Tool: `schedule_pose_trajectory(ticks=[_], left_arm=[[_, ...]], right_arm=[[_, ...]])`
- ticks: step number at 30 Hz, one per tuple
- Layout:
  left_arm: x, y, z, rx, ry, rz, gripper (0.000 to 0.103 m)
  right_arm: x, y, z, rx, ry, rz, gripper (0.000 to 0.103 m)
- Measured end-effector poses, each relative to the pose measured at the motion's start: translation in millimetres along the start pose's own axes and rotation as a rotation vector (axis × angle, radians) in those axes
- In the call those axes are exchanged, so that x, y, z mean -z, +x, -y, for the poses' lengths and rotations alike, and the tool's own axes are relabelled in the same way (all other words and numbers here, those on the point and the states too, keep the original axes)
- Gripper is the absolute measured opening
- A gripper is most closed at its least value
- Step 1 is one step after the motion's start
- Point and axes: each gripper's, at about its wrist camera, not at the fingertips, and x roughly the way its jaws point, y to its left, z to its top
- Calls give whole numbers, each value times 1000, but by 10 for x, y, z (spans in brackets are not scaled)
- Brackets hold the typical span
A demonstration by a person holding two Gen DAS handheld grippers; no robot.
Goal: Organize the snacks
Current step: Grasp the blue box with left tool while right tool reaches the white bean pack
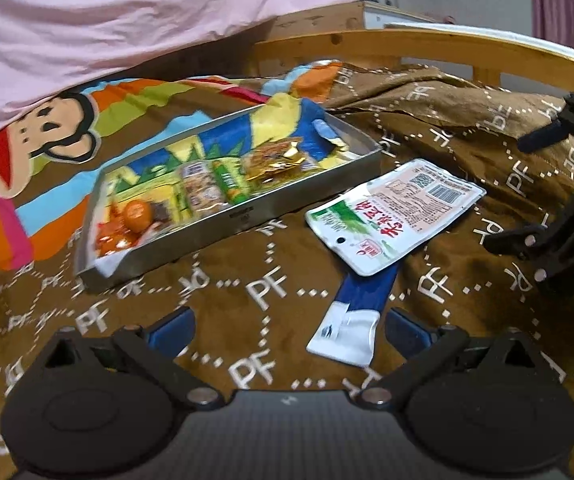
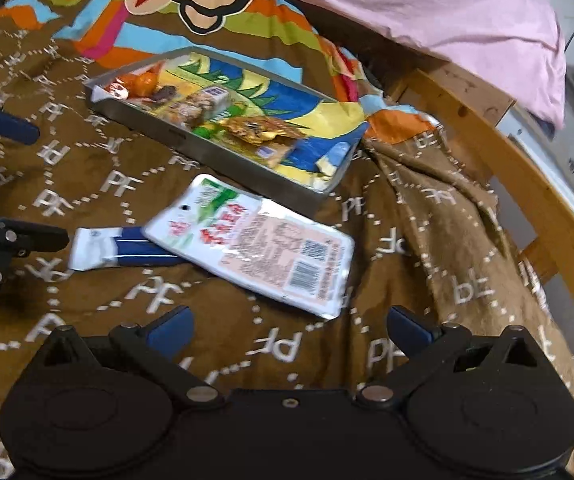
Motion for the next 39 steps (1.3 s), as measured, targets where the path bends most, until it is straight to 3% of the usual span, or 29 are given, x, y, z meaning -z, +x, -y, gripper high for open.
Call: schedule_pose_trajectory(ticks=[7,14,18,23,29,31,34,39], left_arm=[[-18,330,115,71,65,-39,103],[-66,528,279,79,144,-22,103],[-91,609,279,90,126,-30,103],[-129,662,173,129,41,-72,102],[-137,589,179,166,40,-58,83],[-134,569,218,177,63,-54,74],[-132,560,266,195,89,-52,63],[-158,641,310,194,93,-72,64]], right_arm=[[39,289,61,42,-16,-15,102],[56,430,65,90,-52,12,102],[61,496,9,101,-107,40,101],[58,553,-176,116,-256,70,90],[34,559,-292,119,-341,106,73],[34,558,-297,104,-344,100,54],[31,574,-310,96,-356,90,36],[31,595,-335,96,-351,81,34]])
